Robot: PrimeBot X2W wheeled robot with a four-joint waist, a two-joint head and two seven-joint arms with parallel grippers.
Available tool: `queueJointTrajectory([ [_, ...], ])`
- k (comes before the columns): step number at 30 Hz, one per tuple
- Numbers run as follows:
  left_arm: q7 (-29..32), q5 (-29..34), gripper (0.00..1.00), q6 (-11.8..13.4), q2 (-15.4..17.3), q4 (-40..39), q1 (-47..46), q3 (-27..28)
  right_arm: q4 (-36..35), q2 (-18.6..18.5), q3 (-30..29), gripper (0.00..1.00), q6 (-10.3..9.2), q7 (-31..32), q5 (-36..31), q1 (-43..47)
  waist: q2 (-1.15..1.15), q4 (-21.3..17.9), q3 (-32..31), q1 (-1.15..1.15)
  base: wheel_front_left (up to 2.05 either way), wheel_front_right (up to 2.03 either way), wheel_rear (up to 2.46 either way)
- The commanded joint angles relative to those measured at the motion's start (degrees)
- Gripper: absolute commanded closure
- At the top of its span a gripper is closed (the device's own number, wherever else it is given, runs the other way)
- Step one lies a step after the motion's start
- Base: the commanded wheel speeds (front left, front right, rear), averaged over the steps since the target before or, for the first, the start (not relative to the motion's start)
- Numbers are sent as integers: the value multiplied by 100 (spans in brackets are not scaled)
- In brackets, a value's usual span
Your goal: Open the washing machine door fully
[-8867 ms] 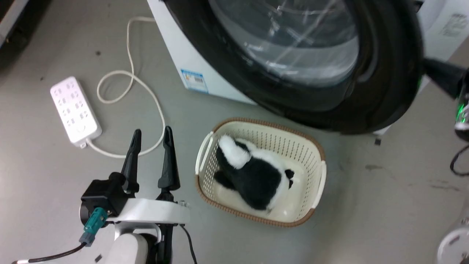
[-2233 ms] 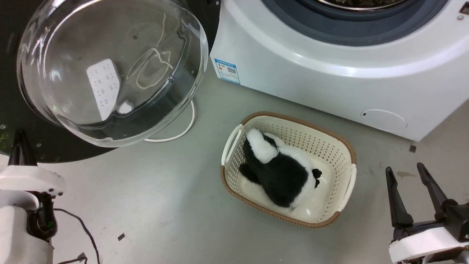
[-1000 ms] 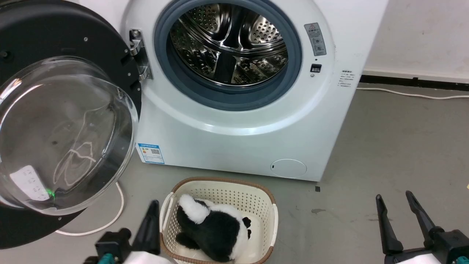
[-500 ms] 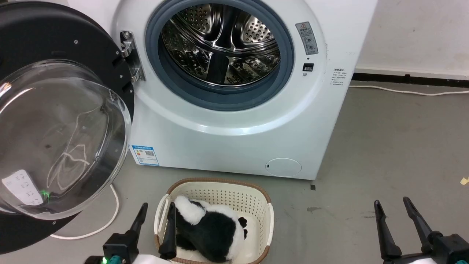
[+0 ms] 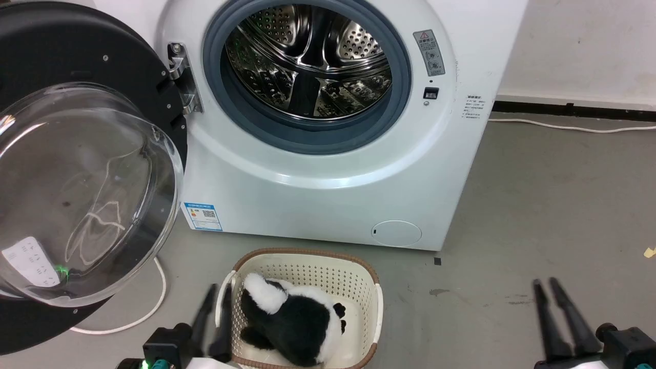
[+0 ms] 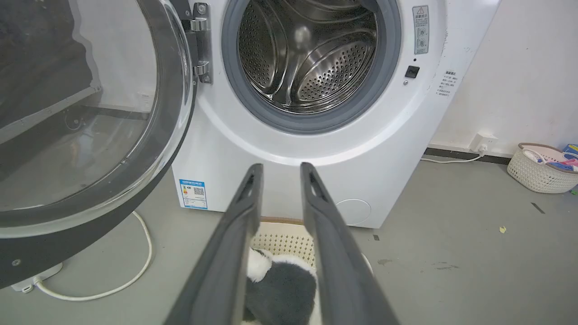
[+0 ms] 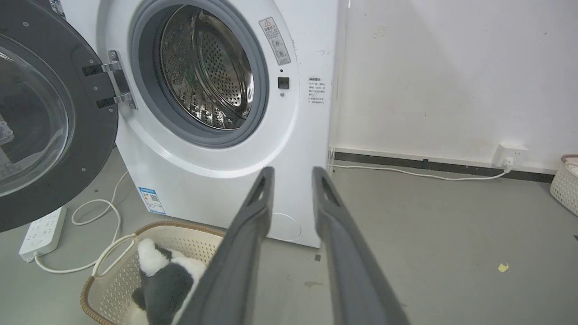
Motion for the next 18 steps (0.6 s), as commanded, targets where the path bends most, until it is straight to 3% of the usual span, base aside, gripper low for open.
queueJointTrajectory([
  [1,4,3,100,1,-1,-2,-1,-1,-1,0,3,100,0,5,-1,-1,0,-1,0,0,0,0,0],
  [18,203,135,100,28,-2,-145,-26,62,-56,4,81,100,1,205,-51,-76,0,-61,7,0,0,0,0],
])
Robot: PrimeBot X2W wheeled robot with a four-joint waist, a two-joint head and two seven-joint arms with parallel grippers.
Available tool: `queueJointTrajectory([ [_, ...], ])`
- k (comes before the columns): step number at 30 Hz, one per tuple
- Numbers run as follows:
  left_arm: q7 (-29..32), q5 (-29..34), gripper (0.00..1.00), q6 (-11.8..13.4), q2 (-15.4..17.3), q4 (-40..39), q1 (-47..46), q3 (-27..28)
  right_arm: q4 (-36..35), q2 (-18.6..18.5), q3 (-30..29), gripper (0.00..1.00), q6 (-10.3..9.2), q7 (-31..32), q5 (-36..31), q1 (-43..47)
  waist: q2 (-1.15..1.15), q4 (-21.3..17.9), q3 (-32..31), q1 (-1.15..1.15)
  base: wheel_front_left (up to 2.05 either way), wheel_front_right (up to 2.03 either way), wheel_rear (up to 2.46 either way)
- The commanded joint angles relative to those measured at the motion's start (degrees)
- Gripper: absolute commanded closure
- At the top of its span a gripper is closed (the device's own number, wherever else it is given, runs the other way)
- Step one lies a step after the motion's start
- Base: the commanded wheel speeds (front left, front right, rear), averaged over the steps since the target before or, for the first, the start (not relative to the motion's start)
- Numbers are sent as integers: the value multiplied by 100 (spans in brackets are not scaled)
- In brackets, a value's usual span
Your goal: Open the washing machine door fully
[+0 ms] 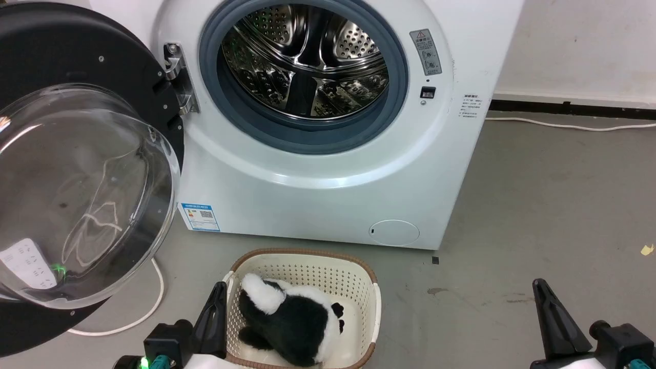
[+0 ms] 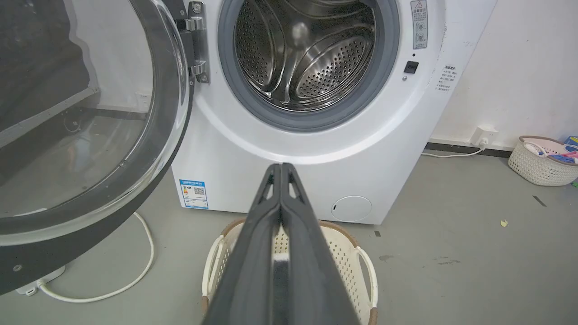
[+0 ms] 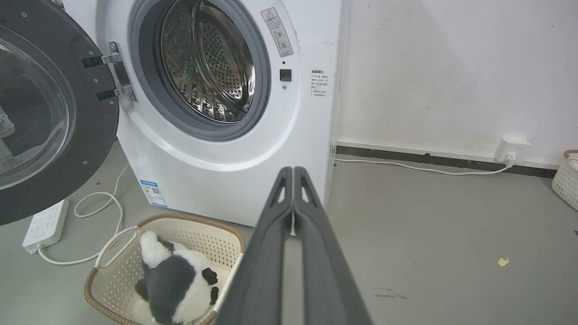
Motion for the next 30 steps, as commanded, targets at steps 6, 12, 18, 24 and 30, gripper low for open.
queueJointTrajectory([
  [6,120,100,100,33,5,-106,-36,61,-58,5,50,100,1,124,-57,-100,0,-30,4,0,0,0,0],
  [12,190,146,100,43,4,-157,-45,83,-78,6,78,100,1,195,-75,-126,0,-51,6,0,0,0,0],
  [18,261,193,100,53,4,-207,-54,105,-97,8,105,100,1,265,-92,-152,0,-72,9,0,0,0,0],
  [24,331,240,100,62,4,-258,-63,127,-116,9,132,100,2,336,-110,-179,0,-93,11,0,0,0,0],
  [30,401,287,100,72,4,-308,-72,149,-136,10,160,100,2,406,-128,-205,0,-114,14,0,0,0,0],
])
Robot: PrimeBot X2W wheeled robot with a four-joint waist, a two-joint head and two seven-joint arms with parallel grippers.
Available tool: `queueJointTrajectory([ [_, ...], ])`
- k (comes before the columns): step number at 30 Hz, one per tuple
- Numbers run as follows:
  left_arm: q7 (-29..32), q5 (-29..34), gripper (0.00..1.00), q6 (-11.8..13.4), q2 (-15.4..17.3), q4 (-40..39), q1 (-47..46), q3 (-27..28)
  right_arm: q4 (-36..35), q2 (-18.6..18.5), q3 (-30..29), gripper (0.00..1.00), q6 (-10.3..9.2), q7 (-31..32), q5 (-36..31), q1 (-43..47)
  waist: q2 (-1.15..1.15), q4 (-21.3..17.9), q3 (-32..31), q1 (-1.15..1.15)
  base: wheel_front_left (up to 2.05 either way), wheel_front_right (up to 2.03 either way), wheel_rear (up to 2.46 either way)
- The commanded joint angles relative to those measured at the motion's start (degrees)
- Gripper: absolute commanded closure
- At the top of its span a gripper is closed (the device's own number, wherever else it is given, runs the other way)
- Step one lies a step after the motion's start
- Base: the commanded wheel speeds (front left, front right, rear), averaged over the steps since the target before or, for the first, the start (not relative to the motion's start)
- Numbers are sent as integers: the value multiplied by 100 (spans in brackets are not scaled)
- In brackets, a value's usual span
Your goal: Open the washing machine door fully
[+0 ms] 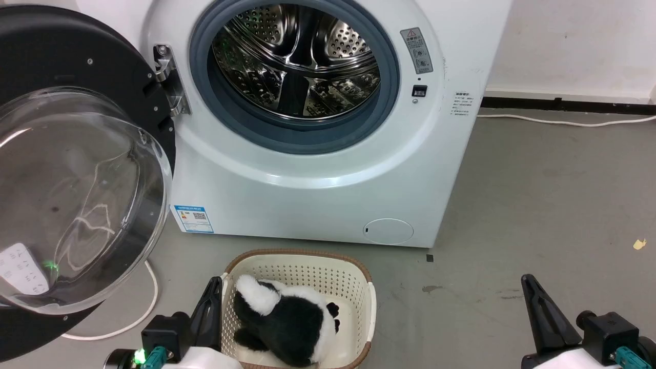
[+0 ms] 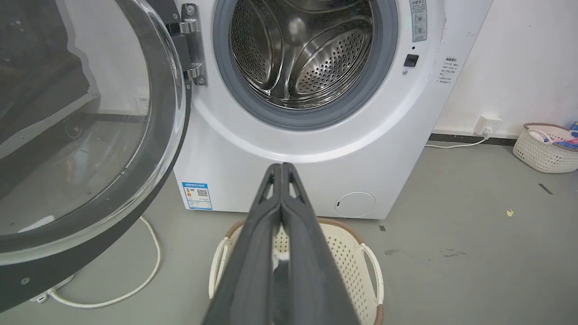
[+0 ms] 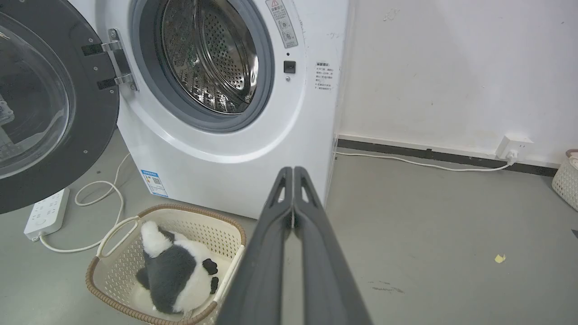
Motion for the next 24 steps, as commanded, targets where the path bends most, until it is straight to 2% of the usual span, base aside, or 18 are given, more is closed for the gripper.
queueJointTrajectory([
  [1,34,66,100,22,5,-60,-67,21,-52,10,16,100,2,38,-34,-98,0,-7,1,0,0,0,0],
  [24,303,245,100,59,4,-254,-101,106,-127,15,122,100,3,308,-102,-198,0,-88,11,0,0,0,0],
])
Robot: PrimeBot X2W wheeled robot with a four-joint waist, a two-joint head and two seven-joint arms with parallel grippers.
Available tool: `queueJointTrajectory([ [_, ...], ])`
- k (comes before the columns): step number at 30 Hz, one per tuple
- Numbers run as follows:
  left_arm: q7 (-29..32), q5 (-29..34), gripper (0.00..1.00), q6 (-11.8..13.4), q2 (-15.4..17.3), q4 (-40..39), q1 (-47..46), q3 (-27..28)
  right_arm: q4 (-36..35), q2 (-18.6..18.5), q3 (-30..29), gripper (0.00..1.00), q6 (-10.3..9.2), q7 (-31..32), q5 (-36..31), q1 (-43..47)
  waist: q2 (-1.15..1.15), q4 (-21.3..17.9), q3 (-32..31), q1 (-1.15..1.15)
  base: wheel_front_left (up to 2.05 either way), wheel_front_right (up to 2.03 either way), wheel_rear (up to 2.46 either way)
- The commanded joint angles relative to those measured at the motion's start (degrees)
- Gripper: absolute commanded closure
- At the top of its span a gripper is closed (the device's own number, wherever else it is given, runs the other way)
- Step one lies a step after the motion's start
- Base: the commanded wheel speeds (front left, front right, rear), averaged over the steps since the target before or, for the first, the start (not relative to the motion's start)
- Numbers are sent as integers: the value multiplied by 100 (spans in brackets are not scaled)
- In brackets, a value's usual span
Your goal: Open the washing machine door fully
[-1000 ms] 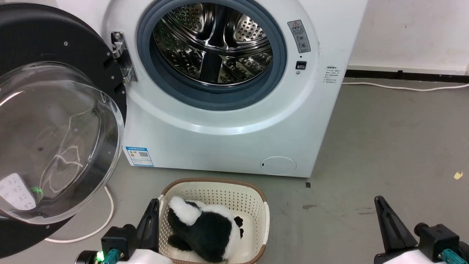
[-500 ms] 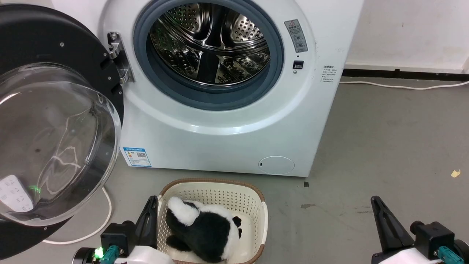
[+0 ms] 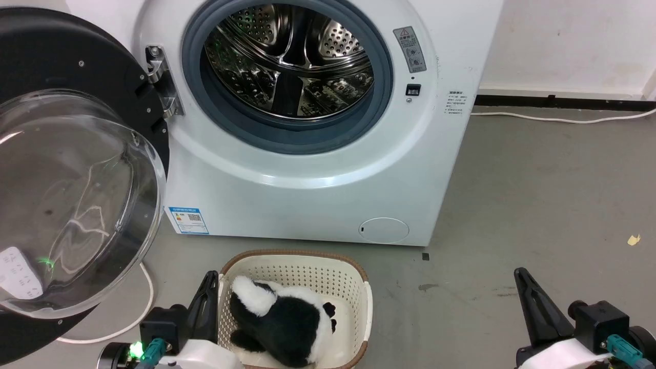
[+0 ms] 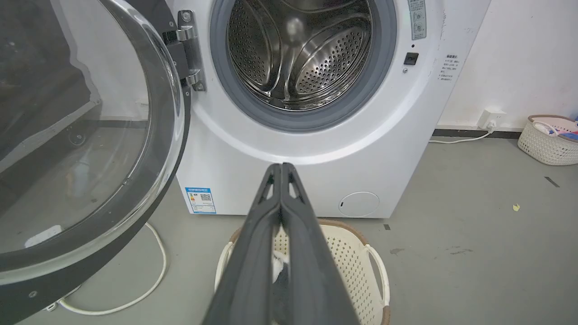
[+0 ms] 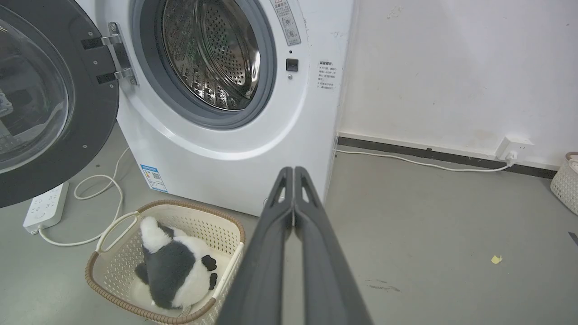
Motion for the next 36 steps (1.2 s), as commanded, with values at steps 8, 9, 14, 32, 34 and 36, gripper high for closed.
queueJointTrajectory([
  [8,124,114,100,41,5,-118,-72,59,-57,16,54,100,3,116,-56,-99,0,-29,4,-1,0,0,0],
  [9,136,122,100,43,4,-127,-74,63,-61,16,58,100,3,127,-59,-104,0,-33,4,-1,0,0,0],
  [14,194,161,100,51,4,-169,-81,81,-77,17,81,100,3,186,-74,-126,0,-50,6,-1,0,0,0],
  [32,405,301,100,80,4,-321,-108,148,-135,21,163,100,4,398,-127,-204,0,-113,14,-1,0,0,0],
  [34,428,317,100,83,3,-337,-111,155,-142,21,173,100,4,421,-133,-213,0,-120,15,-1,0,0,0],
  [36,452,332,100,86,3,-354,-114,163,-148,21,182,100,4,445,-139,-221,0,-127,16,-1,0,0,0],
])
